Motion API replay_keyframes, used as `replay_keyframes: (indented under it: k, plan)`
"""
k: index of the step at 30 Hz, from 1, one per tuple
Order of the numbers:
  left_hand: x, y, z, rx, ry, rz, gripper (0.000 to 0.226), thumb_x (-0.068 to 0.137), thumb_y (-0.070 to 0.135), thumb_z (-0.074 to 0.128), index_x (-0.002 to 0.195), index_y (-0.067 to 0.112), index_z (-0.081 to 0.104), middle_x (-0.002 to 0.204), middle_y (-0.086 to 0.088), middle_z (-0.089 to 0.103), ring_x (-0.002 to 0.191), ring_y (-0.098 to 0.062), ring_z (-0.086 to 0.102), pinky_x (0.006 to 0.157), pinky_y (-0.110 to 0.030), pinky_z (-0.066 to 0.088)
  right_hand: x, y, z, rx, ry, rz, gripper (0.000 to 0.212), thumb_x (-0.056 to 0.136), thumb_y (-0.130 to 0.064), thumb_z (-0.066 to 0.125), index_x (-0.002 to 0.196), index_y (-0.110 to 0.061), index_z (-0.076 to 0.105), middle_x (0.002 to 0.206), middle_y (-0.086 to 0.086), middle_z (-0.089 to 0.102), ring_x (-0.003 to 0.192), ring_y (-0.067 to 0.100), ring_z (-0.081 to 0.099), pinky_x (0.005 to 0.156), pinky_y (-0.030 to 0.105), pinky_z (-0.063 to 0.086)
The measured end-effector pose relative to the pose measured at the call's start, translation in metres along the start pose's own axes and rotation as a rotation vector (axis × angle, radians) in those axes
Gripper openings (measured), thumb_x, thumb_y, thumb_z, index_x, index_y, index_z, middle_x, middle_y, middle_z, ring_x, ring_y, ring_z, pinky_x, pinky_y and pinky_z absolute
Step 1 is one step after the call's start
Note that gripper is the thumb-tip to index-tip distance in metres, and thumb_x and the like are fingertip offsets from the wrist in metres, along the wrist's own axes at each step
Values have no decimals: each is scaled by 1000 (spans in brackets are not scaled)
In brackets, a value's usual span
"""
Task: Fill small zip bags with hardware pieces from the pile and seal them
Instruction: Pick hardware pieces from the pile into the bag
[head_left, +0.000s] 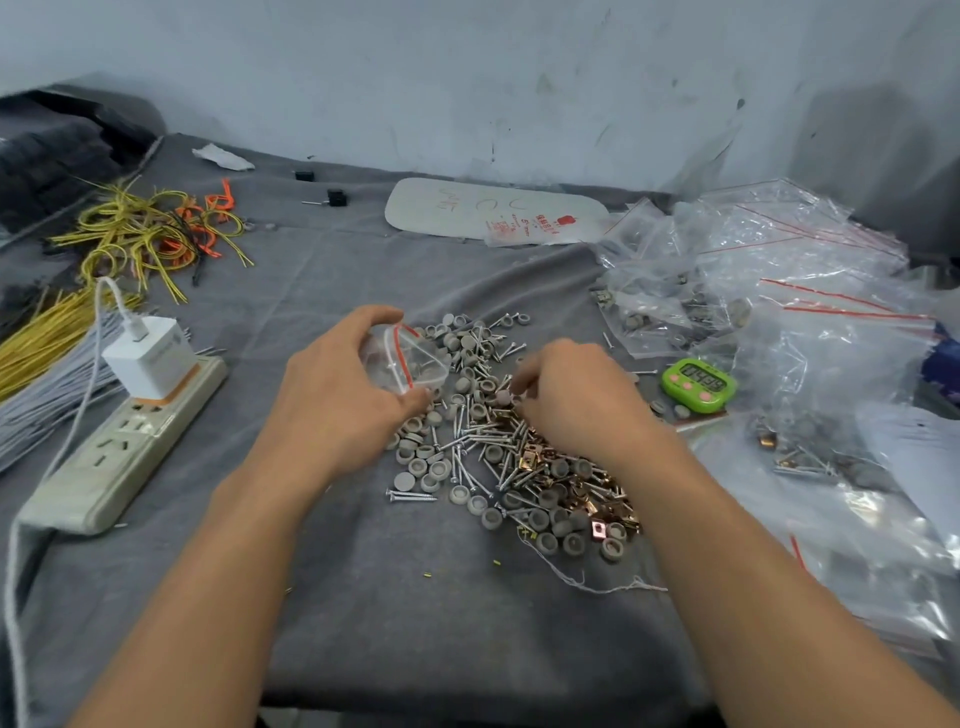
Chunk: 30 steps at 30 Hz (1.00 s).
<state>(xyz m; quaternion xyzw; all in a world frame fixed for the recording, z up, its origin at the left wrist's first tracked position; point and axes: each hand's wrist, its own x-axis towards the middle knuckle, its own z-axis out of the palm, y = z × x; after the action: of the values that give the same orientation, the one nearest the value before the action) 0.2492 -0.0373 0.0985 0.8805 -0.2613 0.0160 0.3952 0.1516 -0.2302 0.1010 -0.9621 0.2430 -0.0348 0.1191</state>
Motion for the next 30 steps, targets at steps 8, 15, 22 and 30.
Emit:
replay_keyframes:
  k: [8, 15, 22, 30]
  plan:
    - [-3, 5, 5, 18, -19, -7, 83, 71, 38, 88, 140, 46, 43, 117, 6, 59, 111, -19, 54, 87, -29, 36, 0, 51, -14, 63, -175, 34, 13, 79, -20, 84, 89, -28, 83, 87, -9, 77, 84, 9, 70, 80, 27, 58]
    - [-8, 11, 9, 20, 64, 12, 89, 73, 35, 87, 144, 49, 36, 109, 11, 53, 98, -13, 46, 86, -30, 37, 2, 37, -10, 74, -179, -83, 10, 78, -26, 84, 86, -32, 84, 80, -13, 77, 77, 5, 67, 71, 20, 49]
    - [-4, 11, 14, 53, 42, -8, 89, 76, 34, 86, 146, 50, 33, 110, 13, 50, 98, -13, 45, 85, -30, 37, 4, 17, 3, -7, -222, -115, 11, 75, -26, 86, 85, -26, 81, 80, -7, 74, 79, 16, 70, 78, 34, 61]
    - [-2, 10, 15, 70, 38, -15, 90, 73, 40, 85, 146, 52, 32, 108, 13, 49, 94, -14, 46, 83, -30, 36, 7, 18, 2, 97, -210, -154, 14, 82, -13, 78, 82, -26, 83, 74, -18, 69, 75, 9, 68, 72, 27, 57]
